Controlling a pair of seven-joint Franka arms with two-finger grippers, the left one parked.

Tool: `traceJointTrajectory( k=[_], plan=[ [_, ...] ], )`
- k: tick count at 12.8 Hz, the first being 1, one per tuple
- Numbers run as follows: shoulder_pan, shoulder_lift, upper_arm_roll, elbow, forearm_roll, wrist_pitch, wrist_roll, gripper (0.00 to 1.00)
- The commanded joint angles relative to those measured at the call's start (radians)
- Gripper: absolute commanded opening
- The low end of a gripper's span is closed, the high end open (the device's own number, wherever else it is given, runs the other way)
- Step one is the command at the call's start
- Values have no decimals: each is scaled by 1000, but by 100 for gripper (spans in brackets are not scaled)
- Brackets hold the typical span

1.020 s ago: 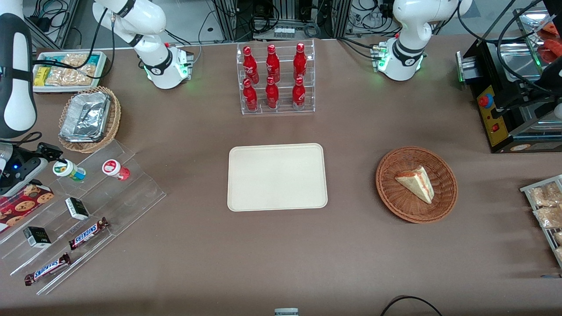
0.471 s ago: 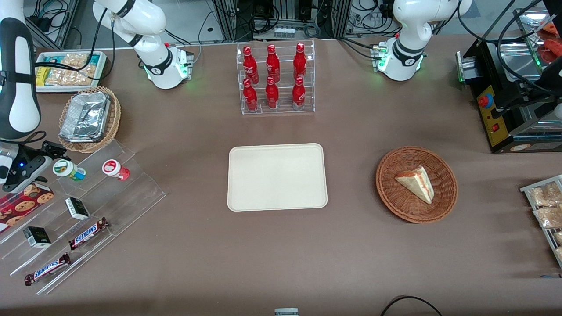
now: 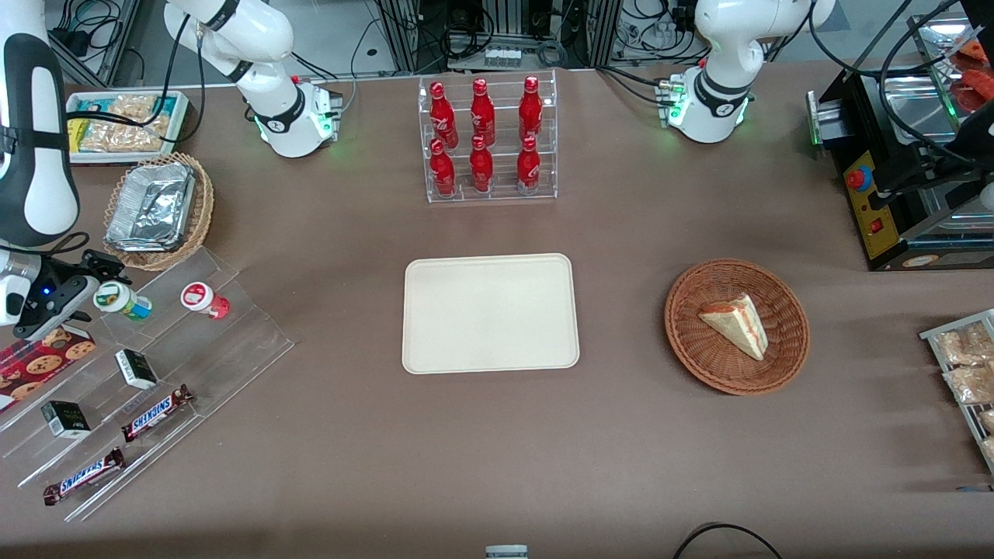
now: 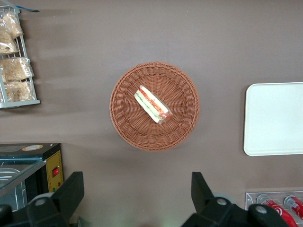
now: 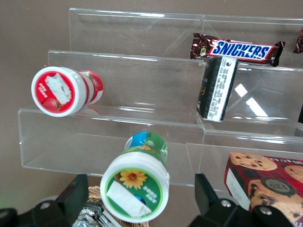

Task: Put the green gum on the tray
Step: 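Close the right gripper on the green gum tub and lift it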

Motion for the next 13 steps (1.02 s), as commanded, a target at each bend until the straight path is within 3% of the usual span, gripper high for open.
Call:
traceJointTrajectory(
  k=[1,3,4,5,6,7,10,13],
  plan=[
    [-10,-31,4,-57,22,53,-23,100],
    [-10,-31,4,-59,22,57,-23,100],
    [-10,-31,4,-60,22,58,-24,87],
    [-10,-31,4,-59,22,57,-39,57],
    [-10,-31,4,-59,22,57,-53,18],
    [-10,-31,2,-59,21,54,-56,0],
    [-7,-45,4,-42,19,21,-58,0],
    [4,-42,14,71,21,-106,-36,0]
  ],
)
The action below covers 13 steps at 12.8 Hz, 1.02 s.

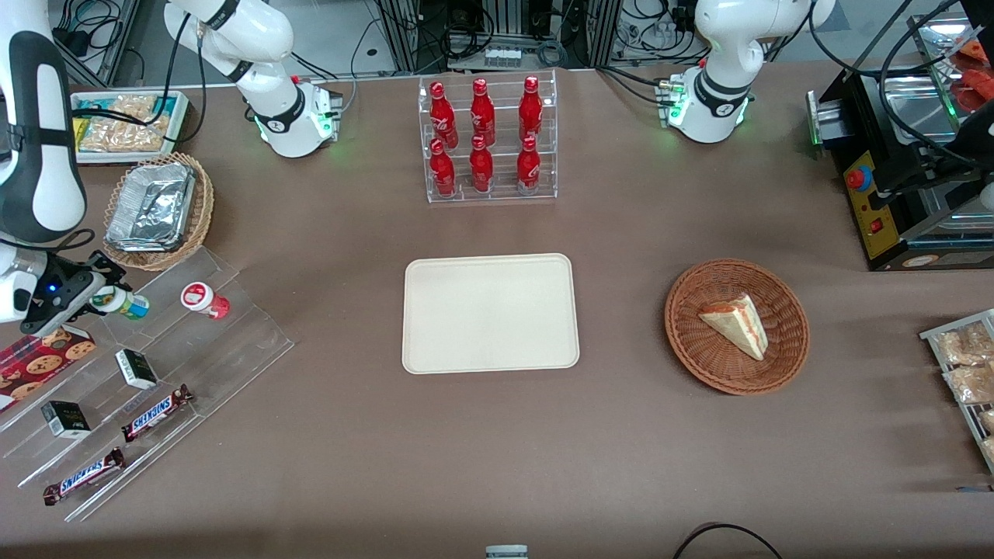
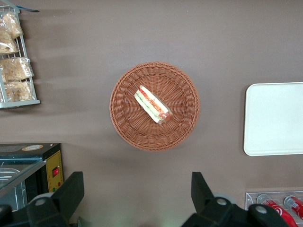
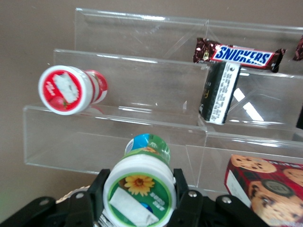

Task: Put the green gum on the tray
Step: 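Close the right gripper on the green gum tub and lift it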

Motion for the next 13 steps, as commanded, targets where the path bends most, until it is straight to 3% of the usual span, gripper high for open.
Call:
traceJointTrajectory(
  k=[1,8,13],
  plan=[
    [19,-10,8,101,22,-113,11,0],
    [206,-10,8,171,25,-199,365,0],
    [370,2,8,171,76,-204,684,0]
  ],
)
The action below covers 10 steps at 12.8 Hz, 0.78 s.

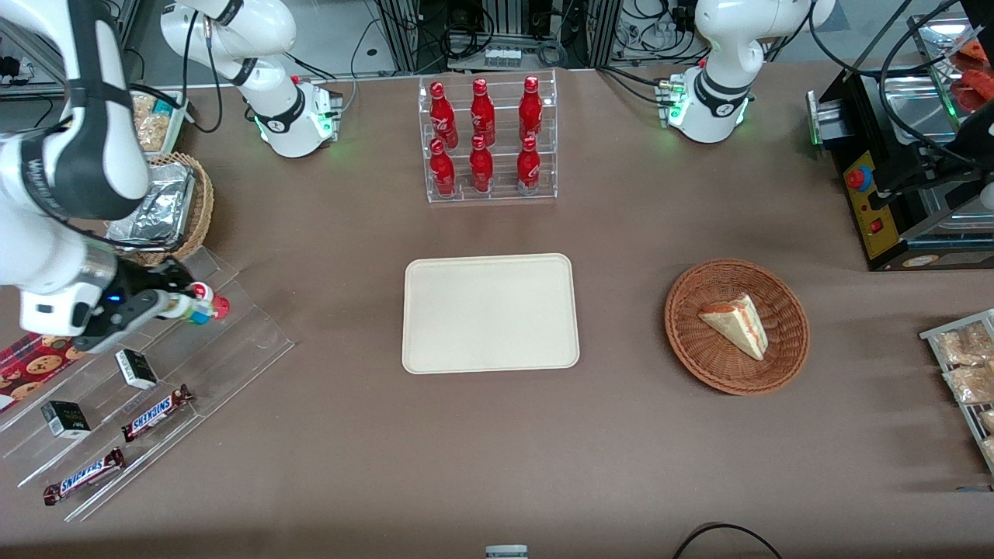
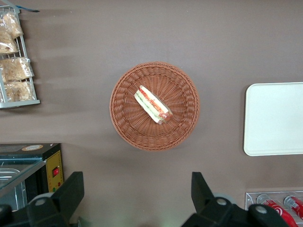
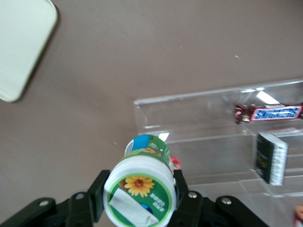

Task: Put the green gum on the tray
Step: 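Carry the green gum tub with the right gripper over the cream tray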

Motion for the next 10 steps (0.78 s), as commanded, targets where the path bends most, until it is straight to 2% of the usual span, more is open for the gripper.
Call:
traceJointTrajectory(
  k=[1,4,9,10],
  plan=[
    [81,14,-9,30,34,-29,159,0],
    [187,22,-9,30,36,-20,349,0],
    [342,128,-9,108,57,3,625,0],
    [365,155,-9,140,83,3,672,0]
  ],
)
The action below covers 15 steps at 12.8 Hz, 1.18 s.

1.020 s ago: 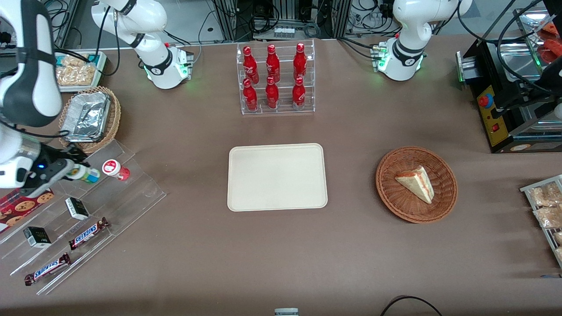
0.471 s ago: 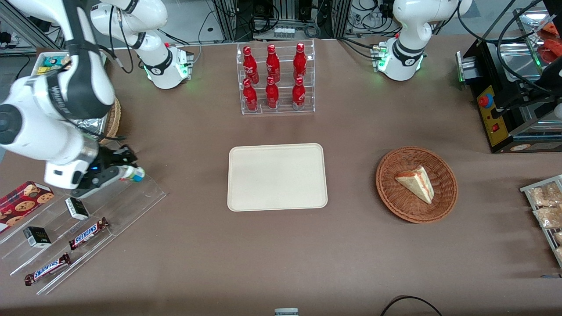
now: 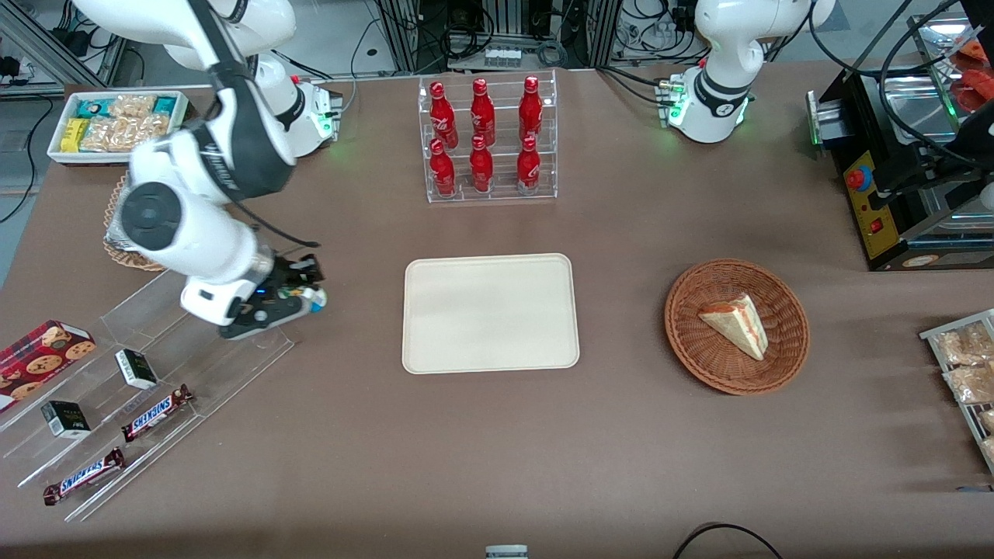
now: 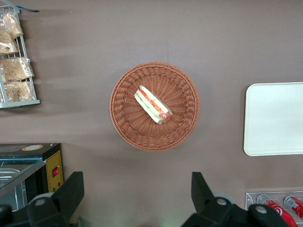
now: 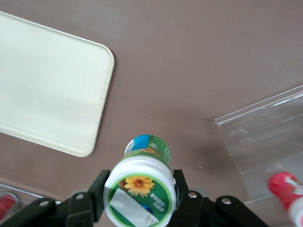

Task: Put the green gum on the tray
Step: 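Carry the green gum tub with the right gripper over the cream tray, then lower the green gum tub onto the tray center with the right gripper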

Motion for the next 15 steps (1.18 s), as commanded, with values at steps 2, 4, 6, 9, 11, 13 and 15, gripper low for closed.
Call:
traceJointTrajectory(
  k=[2,4,6,9,11,13,15],
  plan=[
    [73,137,-12,148,100,-10,117,0],
    [136,197,-12,203,100,-10,185,0],
    [196,262,-13,248,99,25,273,0],
    [257,324,-12,257,100,120,348,0],
    [297,377,-12,285,100,170,409,0],
    [336,421,-12,312,99,189,468,0],
    [371,449,-13,314,99,233,526,0]
  ],
)
